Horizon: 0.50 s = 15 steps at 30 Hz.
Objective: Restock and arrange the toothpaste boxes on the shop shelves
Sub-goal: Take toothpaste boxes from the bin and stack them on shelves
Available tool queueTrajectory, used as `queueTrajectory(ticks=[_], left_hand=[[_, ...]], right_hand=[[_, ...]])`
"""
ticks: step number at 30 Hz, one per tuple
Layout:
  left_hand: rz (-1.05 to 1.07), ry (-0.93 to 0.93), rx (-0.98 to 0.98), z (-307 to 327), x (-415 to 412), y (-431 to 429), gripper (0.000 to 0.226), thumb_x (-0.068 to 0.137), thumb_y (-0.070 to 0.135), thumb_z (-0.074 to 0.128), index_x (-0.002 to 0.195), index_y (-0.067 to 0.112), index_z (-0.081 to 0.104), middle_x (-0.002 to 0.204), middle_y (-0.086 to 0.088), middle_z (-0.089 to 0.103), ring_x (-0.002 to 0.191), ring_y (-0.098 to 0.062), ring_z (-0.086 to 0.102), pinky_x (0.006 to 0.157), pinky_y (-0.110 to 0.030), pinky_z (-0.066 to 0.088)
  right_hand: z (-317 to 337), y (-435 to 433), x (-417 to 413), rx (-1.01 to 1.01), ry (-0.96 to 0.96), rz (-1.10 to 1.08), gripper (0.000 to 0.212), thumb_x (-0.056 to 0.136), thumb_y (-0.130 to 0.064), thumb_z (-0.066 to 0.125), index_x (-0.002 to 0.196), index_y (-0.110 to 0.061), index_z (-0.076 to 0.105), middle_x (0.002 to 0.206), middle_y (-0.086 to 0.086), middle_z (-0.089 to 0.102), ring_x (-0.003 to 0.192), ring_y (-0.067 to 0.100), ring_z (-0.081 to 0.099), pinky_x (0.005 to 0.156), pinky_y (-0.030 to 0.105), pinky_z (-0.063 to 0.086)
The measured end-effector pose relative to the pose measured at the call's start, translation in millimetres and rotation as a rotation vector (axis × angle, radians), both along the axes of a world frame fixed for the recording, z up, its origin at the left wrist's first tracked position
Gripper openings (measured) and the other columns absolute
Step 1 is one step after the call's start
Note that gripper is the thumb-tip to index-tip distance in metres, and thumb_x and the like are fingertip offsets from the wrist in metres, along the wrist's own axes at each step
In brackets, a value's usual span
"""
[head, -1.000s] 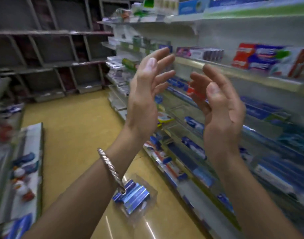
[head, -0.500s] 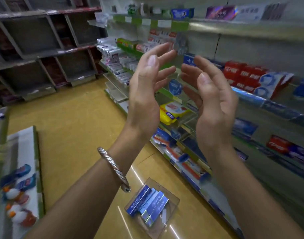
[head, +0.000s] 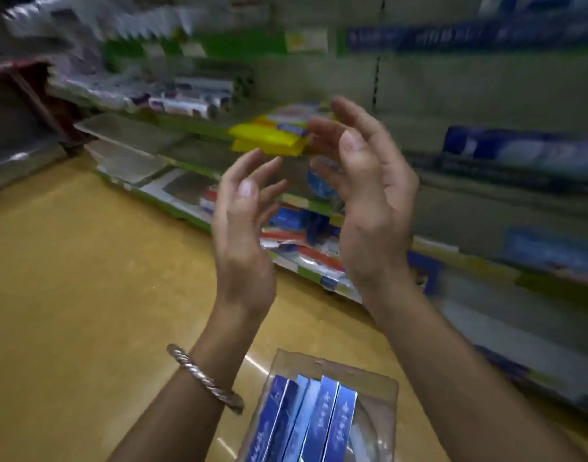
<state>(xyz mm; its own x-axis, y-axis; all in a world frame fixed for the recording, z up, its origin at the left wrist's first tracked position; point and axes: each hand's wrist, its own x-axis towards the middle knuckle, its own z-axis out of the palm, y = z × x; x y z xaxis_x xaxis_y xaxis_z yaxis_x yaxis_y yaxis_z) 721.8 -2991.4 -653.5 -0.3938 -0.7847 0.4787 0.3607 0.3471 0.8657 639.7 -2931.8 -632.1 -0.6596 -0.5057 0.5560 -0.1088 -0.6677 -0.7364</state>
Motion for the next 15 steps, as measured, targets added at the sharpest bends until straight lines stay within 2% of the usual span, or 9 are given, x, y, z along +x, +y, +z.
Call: queueTrajectory(ticks=[3, 5, 7, 8, 10, 11, 13, 14, 15], left_hand=[[-0.014, 0.009, -0.018, -116, 2, -12, 0.033, 0.093, 0.027, 0.036, 0.122, 0.02, 0.05, 0.124, -0.008, 0.061, 0.112, -0.022, 0.061, 0.092, -0.032, 0.049], [0.011, -0.082, -0.031, -199, 5, -14, 0.03, 0.092, 0.021, 0.043, 0.121, 0.022, 0.051, 0.119, -0.004, 0.063, 0.112, -0.017, 0.061, 0.093, -0.031, 0.05], [0.056, -0.314, -0.052, -301, 12, -18, 0.033, 0.086, 0.023, 0.05, 0.118, 0.028, 0.053, 0.115, 0.006, 0.063, 0.108, -0.009, 0.06, 0.092, -0.026, 0.048], [0.076, -0.492, -0.098, -347, 18, -22, 0.038, 0.083, 0.025, 0.051, 0.121, 0.028, 0.052, 0.118, 0.008, 0.061, 0.11, -0.009, 0.058, 0.093, -0.024, 0.045], [0.078, -0.847, -0.251, -426, 36, -29, 0.05, 0.078, 0.026, 0.052, 0.128, 0.021, 0.048, 0.124, 0.005, 0.055, 0.114, -0.016, 0.056, 0.094, -0.02, 0.037], [0.062, -1.008, -0.374, -455, 47, -31, 0.055, 0.072, 0.024, 0.057, 0.126, 0.017, 0.048, 0.123, 0.001, 0.053, 0.109, -0.022, 0.059, 0.092, -0.021, 0.036], [0.052, -1.253, -0.548, -502, 67, -33, 0.077, 0.046, 0.021, 0.069, 0.12, 0.011, 0.047, 0.12, -0.009, 0.052, 0.098, -0.033, 0.066, 0.088, -0.031, 0.045], [0.074, -1.306, -0.581, -518, 75, -33, 0.092, 0.034, 0.015, 0.072, 0.122, 0.01, 0.047, 0.122, -0.013, 0.051, 0.097, -0.036, 0.066, 0.08, -0.035, 0.053], [0.084, -1.325, -0.545, -527, 78, -32, 0.103, 0.028, 0.007, 0.073, 0.127, 0.01, 0.045, 0.124, -0.016, 0.052, 0.097, -0.039, 0.066, 0.067, -0.032, 0.056]], right_hand=[[-99, -20, 8, -0.023, 0.006, -0.048, 0.04, 0.092, -0.019, 0.045, 0.127, 0.0, 0.051, 0.115, 0.014, 0.063, 0.112, 0.025, 0.061, 0.094, 0.039, 0.052], [-152, -25, 10, -0.035, 0.008, -0.07, 0.043, 0.089, -0.026, 0.047, 0.125, -0.002, 0.052, 0.113, 0.013, 0.063, 0.11, 0.024, 0.061, 0.093, 0.038, 0.052], [-207, -31, 12, -0.035, 0.016, -0.081, 0.048, 0.086, -0.03, 0.045, 0.125, -0.001, 0.052, 0.111, 0.011, 0.064, 0.109, 0.022, 0.062, 0.093, 0.038, 0.052], [-225, -33, 12, -0.039, 0.023, -0.092, 0.05, 0.086, -0.03, 0.044, 0.126, 0.0, 0.051, 0.111, 0.01, 0.064, 0.109, 0.021, 0.062, 0.093, 0.039, 0.052], [-251, -37, 12, -0.03, 0.019, -0.126, 0.048, 0.088, -0.028, 0.045, 0.126, 0.0, 0.051, 0.11, 0.01, 0.065, 0.108, 0.021, 0.062, 0.093, 0.04, 0.053], [-261, -40, 12, -0.007, 0.011, -0.146, 0.044, 0.09, -0.026, 0.046, 0.126, 0.0, 0.051, 0.111, 0.011, 0.065, 0.108, 0.022, 0.063, 0.093, 0.04, 0.053], [-274, -42, 16, 0.063, -0.002, -0.185, 0.04, 0.092, -0.021, 0.045, 0.126, -0.001, 0.052, 0.112, 0.011, 0.066, 0.107, 0.02, 0.063, 0.092, 0.039, 0.054], [-283, -43, 17, 0.1, -0.007, -0.199, 0.04, 0.092, -0.022, 0.046, 0.126, -0.003, 0.053, 0.113, 0.009, 0.066, 0.107, 0.017, 0.064, 0.092, 0.037, 0.054], [-292, -42, 18, 0.134, -0.008, -0.22, 0.041, 0.092, -0.027, 0.047, 0.126, -0.006, 0.053, 0.113, 0.007, 0.066, 0.107, 0.014, 0.064, 0.091, 0.035, 0.054]])
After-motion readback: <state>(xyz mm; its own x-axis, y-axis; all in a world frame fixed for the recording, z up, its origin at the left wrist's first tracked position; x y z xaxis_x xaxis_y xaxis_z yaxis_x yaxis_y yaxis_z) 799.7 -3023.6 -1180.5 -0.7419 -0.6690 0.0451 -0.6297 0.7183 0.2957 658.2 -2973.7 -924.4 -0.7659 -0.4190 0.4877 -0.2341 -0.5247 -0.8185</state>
